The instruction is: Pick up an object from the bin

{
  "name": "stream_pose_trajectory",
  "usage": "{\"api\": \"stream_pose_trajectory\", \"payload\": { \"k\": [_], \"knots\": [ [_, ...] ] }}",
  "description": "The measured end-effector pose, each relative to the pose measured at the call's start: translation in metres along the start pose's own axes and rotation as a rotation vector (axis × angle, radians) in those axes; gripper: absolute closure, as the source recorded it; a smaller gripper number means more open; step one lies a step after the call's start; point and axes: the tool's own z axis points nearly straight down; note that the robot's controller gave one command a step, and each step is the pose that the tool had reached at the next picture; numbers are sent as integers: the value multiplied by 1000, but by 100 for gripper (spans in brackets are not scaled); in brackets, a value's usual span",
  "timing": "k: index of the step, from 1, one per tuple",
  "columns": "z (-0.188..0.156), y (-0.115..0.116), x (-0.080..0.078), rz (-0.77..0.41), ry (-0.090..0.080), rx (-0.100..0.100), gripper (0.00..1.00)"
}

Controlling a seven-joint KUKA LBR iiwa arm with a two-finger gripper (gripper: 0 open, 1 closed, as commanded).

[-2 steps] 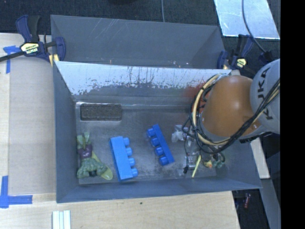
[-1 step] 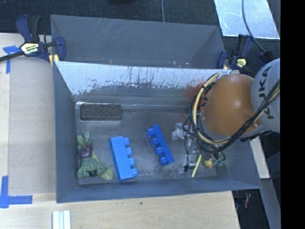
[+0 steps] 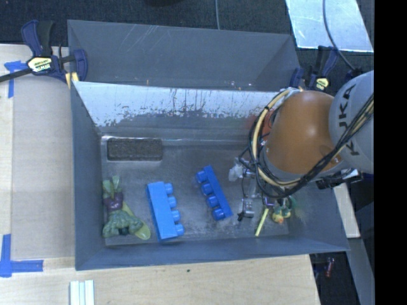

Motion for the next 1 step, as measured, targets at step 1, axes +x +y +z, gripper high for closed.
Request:
{"api": "stream_pose_trajectory", "payload": {
  "k": [1],
  "knots": [
    [-12, 11, -12, -32, -4, 0, 0]
  ]
}}
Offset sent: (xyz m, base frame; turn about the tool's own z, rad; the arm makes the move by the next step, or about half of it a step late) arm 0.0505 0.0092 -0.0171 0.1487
